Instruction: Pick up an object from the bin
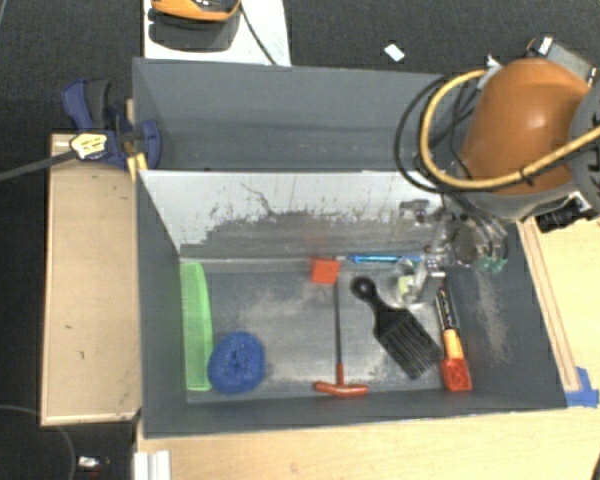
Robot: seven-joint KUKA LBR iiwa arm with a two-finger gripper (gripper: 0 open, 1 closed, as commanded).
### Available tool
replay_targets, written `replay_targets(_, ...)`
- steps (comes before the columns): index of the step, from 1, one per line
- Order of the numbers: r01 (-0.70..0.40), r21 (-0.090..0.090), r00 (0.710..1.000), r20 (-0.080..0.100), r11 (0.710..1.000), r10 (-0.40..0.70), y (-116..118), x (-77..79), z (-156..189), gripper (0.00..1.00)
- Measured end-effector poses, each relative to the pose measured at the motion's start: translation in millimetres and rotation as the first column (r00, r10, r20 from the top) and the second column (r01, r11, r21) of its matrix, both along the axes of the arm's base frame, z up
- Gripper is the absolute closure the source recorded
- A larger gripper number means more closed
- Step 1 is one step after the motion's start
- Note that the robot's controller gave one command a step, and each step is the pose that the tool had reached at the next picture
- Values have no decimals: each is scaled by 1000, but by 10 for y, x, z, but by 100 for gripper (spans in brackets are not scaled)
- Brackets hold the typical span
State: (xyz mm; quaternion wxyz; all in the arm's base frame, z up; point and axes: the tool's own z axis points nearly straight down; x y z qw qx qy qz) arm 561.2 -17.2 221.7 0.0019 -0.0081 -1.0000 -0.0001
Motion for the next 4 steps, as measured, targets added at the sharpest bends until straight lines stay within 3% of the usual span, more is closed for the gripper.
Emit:
replay_targets(1,0,0,1000,8,1000,0,-1,15,38,0)
replay_targets(2,76,0,997,12,997,-76,-287,-197,-835,0)
replay_targets(3,91,1,996,13,996,-91,-380,-317,-1050,0)
replay_targets(4,244,0,970,4,970,-244,-428,-713,-1224,0)
